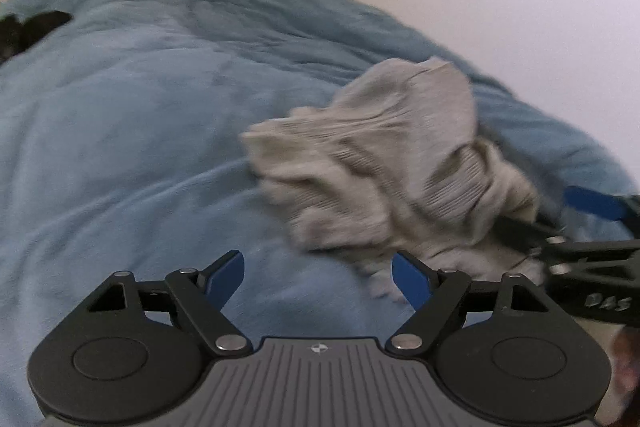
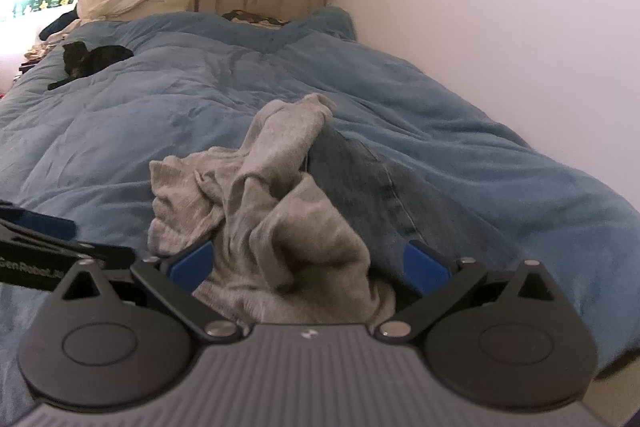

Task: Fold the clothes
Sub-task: 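Move both grippers to the grey sweater and close on its edges, then lift the grey sweater with both grippers and pull it off the jeans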

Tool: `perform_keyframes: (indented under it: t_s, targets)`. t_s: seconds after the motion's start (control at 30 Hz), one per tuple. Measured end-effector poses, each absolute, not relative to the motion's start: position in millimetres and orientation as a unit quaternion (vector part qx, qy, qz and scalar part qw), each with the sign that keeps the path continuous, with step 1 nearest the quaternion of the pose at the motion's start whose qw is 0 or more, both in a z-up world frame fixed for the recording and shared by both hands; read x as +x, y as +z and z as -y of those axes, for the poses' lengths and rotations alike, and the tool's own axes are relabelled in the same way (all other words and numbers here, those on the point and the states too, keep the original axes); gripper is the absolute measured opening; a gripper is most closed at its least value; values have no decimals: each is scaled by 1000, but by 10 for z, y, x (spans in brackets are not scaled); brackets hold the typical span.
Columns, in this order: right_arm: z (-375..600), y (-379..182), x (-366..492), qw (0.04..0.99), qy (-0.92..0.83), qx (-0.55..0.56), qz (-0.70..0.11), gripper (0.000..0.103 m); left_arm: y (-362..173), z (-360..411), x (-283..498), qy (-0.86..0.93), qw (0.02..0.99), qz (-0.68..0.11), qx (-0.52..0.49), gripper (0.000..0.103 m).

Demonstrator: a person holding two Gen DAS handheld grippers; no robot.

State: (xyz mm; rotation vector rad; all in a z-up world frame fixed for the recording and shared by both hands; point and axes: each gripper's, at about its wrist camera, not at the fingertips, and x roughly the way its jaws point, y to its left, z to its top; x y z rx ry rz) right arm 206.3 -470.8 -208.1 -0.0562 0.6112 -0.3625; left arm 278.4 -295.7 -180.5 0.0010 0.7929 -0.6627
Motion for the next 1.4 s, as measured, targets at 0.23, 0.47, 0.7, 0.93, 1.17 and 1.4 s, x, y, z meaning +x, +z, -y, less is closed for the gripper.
perform_keyframes:
  t_s: [0.23, 0.47, 0.7, 0.93, 1.17, 1.4]
  targets:
    - [4837, -2244, 2355, 933, -164, -25, -318, 22, -2020, 3302, 3082, -334, 845, -415, -31, 59]
    - [4904, -2268, 2277, 940, -141, 47, -308, 15, -2045, 3371, 3030, -317, 859, -401, -26, 10]
    - [4603, -1909, 2088, 954, -92, 67, -277, 13, -1678, 2797, 2840, -285, 894, -345, -7, 8]
    - [3886, -1369, 1965, 970, -19, 62, -234, 13, -1021, 1610, 2713, -220, 930, -288, -62, 8]
    - [2756, -1021, 1886, 972, 83, 49, -216, 13, -553, 380, 2356, -135, 961, -223, -88, 8]
    - [1219, -1329, 1768, 947, 198, 29, -253, 13, -672, -776, 1855, -25, 971, -215, -97, 8]
